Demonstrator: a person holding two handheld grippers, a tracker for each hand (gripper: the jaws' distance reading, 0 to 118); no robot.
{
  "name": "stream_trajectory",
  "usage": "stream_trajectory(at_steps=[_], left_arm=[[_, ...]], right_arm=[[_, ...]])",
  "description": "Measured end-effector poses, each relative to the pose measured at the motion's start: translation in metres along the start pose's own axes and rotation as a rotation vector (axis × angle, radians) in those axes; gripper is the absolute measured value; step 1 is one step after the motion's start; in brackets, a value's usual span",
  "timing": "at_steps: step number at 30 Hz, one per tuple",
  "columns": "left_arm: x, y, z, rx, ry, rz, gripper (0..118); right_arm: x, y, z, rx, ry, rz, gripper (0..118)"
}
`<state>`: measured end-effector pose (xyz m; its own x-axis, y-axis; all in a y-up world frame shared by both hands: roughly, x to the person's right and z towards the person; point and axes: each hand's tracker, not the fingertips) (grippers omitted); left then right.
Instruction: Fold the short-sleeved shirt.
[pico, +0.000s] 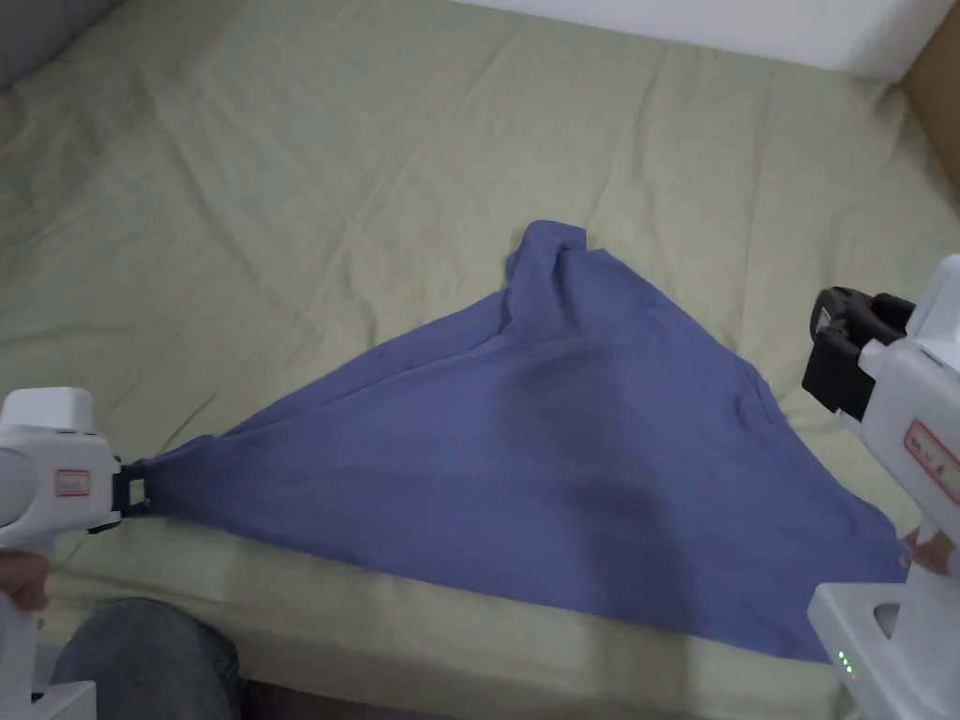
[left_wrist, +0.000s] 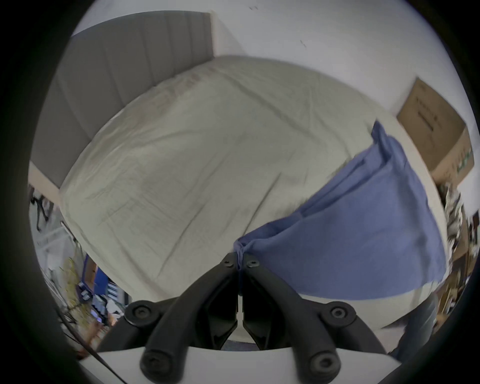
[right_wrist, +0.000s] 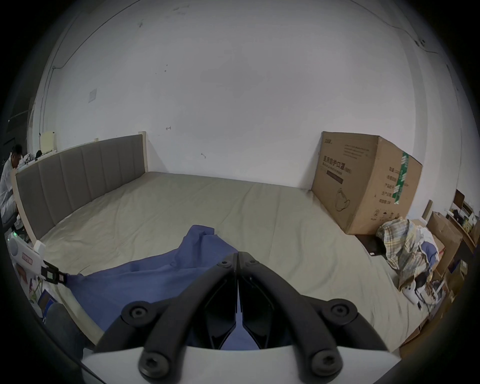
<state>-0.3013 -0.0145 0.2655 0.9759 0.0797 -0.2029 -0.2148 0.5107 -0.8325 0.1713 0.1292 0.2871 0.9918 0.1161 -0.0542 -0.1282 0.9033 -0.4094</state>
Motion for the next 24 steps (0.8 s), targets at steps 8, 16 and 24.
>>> stream_trajectory(at_steps=[8, 16, 24], left_arm=[[0.003, 0.001, 0.041, 0.101, -0.052, 0.068, 0], [0.008, 0.005, 0.041, 0.100, -0.037, 0.094, 0], [0.014, 0.012, 0.027, 0.071, 0.006, 0.163, 0]], right_arm=[[0.013, 0.067, -0.112, -0.299, 0.149, 0.144, 105], [-0.002, 0.045, -0.267, -0.556, 0.094, 0.374, 113], [0.014, -0.014, -0.372, -0.721, 0.085, 0.354, 107]])
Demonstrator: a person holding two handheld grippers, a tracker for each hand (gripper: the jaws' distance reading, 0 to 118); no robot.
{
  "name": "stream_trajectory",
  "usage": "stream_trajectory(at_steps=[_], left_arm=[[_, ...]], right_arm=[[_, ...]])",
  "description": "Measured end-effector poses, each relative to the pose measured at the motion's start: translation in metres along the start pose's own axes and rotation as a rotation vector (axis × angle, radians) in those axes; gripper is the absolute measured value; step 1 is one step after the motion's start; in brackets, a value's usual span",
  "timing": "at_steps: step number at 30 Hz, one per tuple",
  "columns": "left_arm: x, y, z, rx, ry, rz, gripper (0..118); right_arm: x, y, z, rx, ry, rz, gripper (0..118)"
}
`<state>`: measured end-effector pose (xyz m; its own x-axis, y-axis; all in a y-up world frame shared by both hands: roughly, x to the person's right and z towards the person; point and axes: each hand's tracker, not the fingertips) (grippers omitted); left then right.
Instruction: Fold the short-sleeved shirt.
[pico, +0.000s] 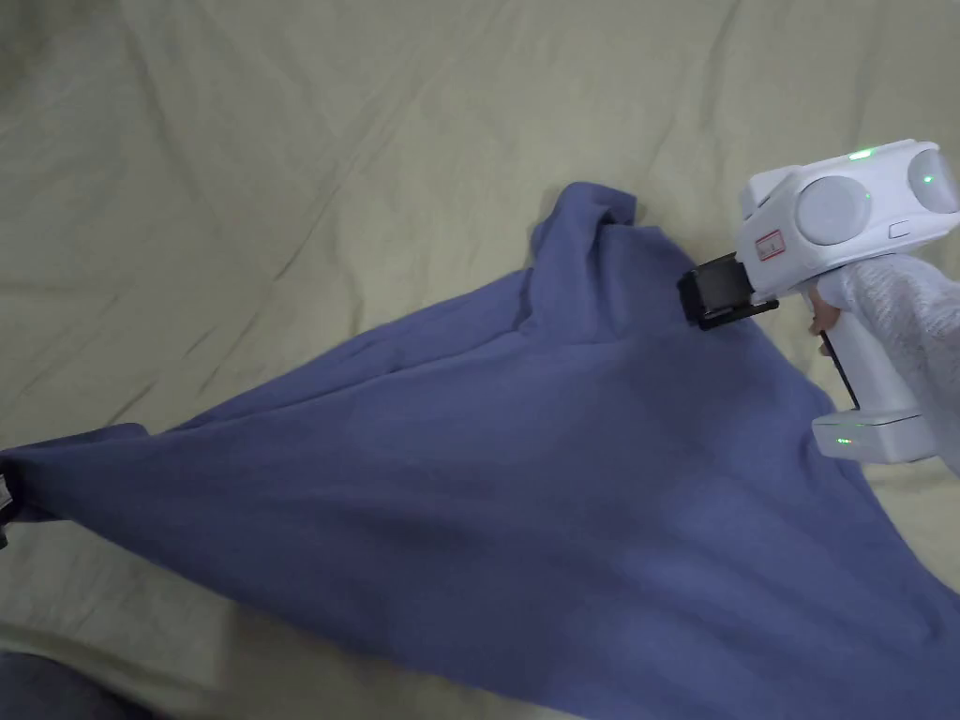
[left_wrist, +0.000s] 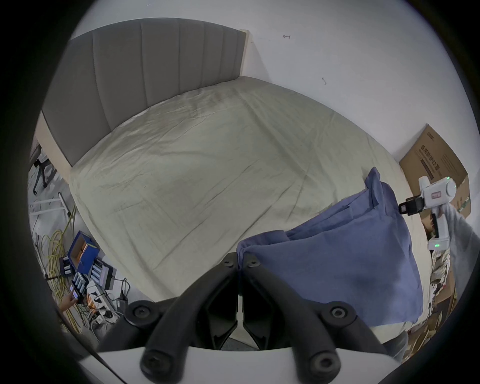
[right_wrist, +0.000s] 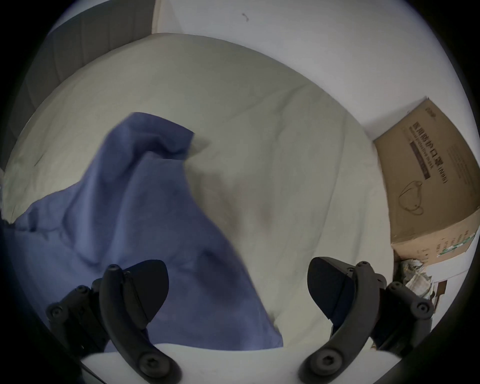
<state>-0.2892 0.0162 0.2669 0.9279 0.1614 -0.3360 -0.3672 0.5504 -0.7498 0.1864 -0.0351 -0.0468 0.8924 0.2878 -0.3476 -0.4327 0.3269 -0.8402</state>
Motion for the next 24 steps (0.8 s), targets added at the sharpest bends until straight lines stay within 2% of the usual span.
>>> stream_trajectory(at_steps=[3, 4, 5, 7, 10, 12, 13, 15, 19, 24], left_arm=[[0.003, 0.000, -0.005, -0.002, 0.006, 0.041, 0], [0.005, 0.001, -0.007, -0.007, 0.009, 0.042, 0], [0.006, 0.001, -0.009, -0.013, 0.013, 0.037, 0], [0.008, 0.002, -0.014, -0.029, 0.030, 0.015, 0], [0.007, 0.002, -0.019, -0.037, 0.035, 0.022, 0], [0.006, 0.003, -0.019, -0.037, 0.025, 0.038, 0], [0.006, 0.004, -0.018, -0.034, 0.022, 0.038, 0], [0.006, 0.007, -0.016, -0.026, 0.013, 0.029, 0], [0.005, 0.018, -0.005, 0.011, -0.040, 0.023, 0], [0.011, 0.042, 0.024, 0.097, -0.219, 0.071, 0]], right_arm=[[0.003, 0.005, -0.019, 0.016, 0.020, -0.047, 96], [0.005, 0.008, -0.024, 0.020, 0.034, -0.066, 88], [0.006, 0.010, -0.029, 0.018, 0.051, -0.086, 74], [0.006, 0.010, -0.036, -0.010, 0.136, -0.103, 55], [0.014, 0.011, -0.030, -0.027, 0.189, -0.142, 46], [0.021, 0.011, -0.017, -0.028, 0.217, -0.192, 2], [0.026, 0.009, -0.008, -0.012, 0.217, -0.223, 2], [0.032, 0.004, 0.017, -0.008, 0.281, -0.235, 2], [0.046, -0.017, 0.088, 0.084, 0.282, -0.268, 2], [0.064, -0.065, 0.202, 0.239, 0.294, -0.348, 2]])
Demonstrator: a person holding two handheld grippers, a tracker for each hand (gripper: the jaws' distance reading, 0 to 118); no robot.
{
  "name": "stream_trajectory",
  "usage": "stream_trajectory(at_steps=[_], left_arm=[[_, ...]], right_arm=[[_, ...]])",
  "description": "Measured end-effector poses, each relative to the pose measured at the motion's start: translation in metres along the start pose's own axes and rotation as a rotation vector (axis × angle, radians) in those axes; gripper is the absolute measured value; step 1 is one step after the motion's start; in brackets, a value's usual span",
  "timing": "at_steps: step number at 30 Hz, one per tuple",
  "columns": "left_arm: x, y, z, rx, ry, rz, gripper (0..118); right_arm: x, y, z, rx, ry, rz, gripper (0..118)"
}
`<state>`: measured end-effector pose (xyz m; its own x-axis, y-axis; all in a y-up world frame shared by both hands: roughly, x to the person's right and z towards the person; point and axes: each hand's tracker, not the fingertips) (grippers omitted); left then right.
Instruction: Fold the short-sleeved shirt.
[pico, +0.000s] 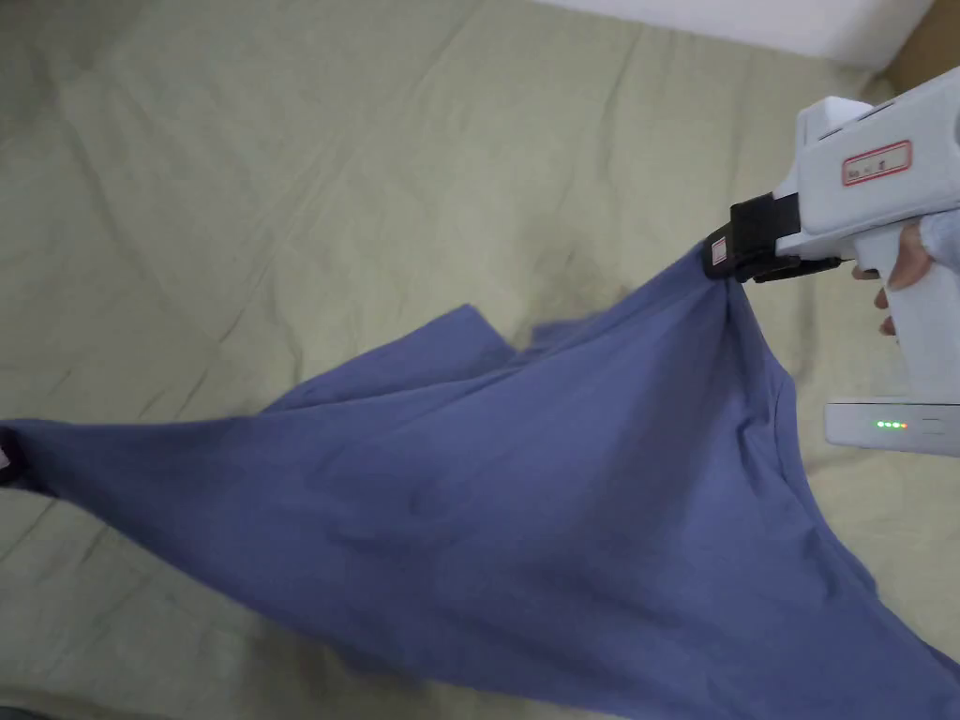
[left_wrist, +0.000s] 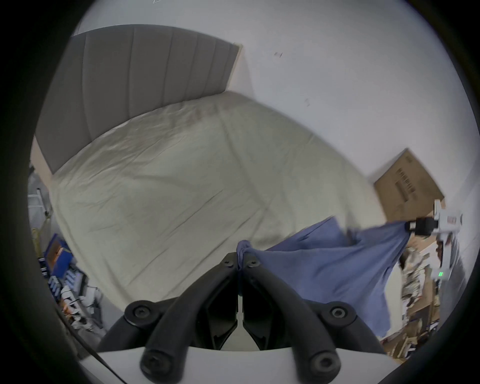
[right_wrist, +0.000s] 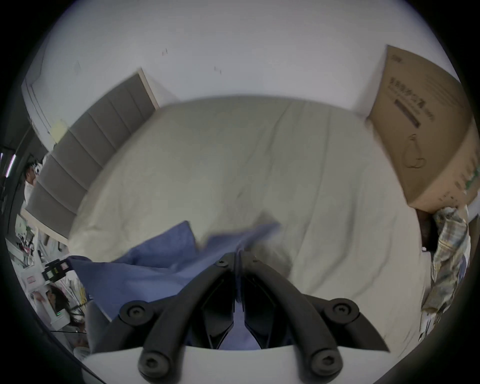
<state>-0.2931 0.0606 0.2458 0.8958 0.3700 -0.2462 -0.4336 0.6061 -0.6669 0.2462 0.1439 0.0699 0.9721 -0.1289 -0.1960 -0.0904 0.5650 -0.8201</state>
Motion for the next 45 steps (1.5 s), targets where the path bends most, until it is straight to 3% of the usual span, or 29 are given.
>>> stream_trajectory(at_steps=[7, 12, 16, 20, 23, 31, 45], left_arm=[[0.037, 0.061, 0.048, 0.127, -0.205, -0.044, 0], [0.085, 0.108, 0.103, 0.243, -0.290, -0.142, 0], [0.125, 0.148, 0.143, 0.347, -0.321, -0.208, 0], [0.158, 0.185, 0.172, 0.409, -0.335, -0.234, 0], [0.178, 0.211, 0.184, 0.431, -0.333, -0.260, 0], [0.226, 0.278, 0.166, 0.476, -0.124, -0.354, 0], [0.303, 0.380, 0.064, 0.528, 0.100, -0.361, 0]], right_arm=[[0.004, -0.043, 0.188, 0.281, -0.072, -0.058, 2], [0.007, -0.066, 0.305, 0.514, -0.195, -0.105, 2], [0.009, -0.062, 0.367, 0.622, -0.235, -0.136, 2], [0.005, -0.050, 0.402, 0.679, -0.310, -0.107, 2], [0.005, -0.031, 0.407, 0.698, -0.336, -0.116, 2], [-0.006, 0.047, 0.387, 0.723, -0.419, -0.122, 2], [-0.029, 0.217, 0.307, 0.808, -0.648, -0.071, 2]])
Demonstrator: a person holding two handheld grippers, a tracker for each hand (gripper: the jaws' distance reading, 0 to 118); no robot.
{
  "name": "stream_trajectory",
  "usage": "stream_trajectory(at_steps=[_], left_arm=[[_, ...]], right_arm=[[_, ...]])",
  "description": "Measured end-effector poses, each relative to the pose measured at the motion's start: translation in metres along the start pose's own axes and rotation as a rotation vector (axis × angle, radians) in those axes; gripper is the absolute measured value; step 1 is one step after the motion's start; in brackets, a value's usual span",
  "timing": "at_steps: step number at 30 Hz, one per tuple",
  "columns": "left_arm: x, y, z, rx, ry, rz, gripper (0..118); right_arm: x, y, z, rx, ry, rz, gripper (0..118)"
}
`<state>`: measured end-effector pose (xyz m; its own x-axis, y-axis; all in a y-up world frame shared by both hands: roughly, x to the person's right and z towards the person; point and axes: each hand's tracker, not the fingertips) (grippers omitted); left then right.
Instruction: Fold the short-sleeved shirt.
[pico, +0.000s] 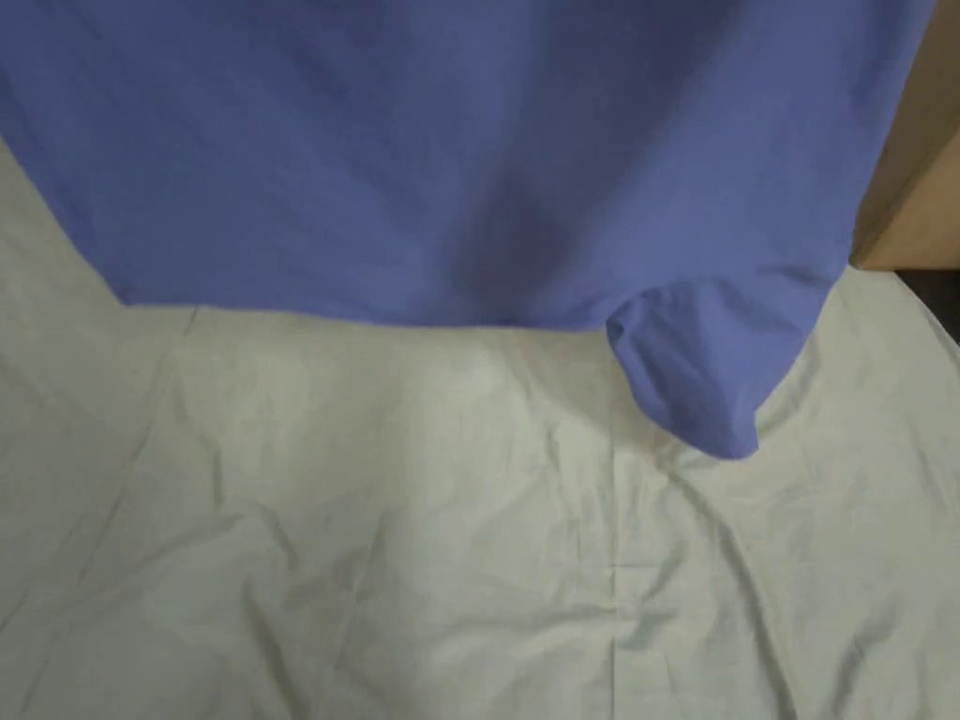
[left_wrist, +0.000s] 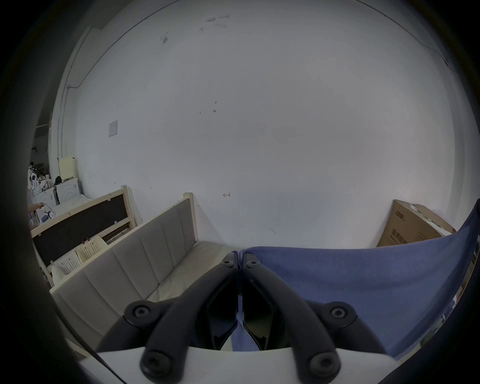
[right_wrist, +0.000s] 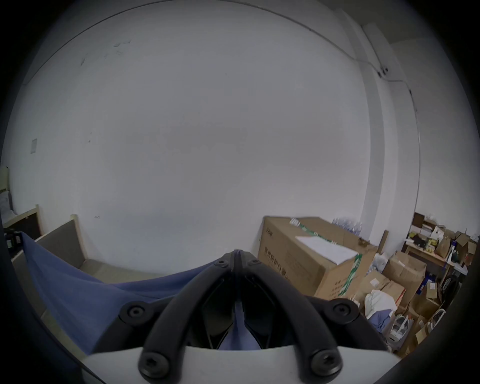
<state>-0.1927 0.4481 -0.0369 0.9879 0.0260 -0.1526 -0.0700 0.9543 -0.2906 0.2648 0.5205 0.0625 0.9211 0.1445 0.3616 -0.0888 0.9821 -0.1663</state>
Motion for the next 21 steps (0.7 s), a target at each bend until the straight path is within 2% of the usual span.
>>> stream_trajectory(at_steps=[8, 14, 18, 21], left_arm=[[0.039, 0.021, -0.055, 0.076, 0.099, -0.040, 0], [0.054, 0.013, -0.076, 0.132, 0.122, 0.002, 0], [0.057, -0.020, -0.096, 0.099, 0.143, -0.074, 0], [0.054, -0.061, -0.105, 0.045, 0.130, -0.073, 0]], right_arm=[[-0.035, 0.012, -0.052, 0.109, -0.081, -0.028, 2], [-0.043, -0.006, -0.073, 0.163, -0.130, -0.034, 2], [-0.039, -0.039, -0.087, 0.116, -0.111, -0.036, 2], [-0.035, -0.077, -0.097, 0.032, -0.089, -0.038, 2]])
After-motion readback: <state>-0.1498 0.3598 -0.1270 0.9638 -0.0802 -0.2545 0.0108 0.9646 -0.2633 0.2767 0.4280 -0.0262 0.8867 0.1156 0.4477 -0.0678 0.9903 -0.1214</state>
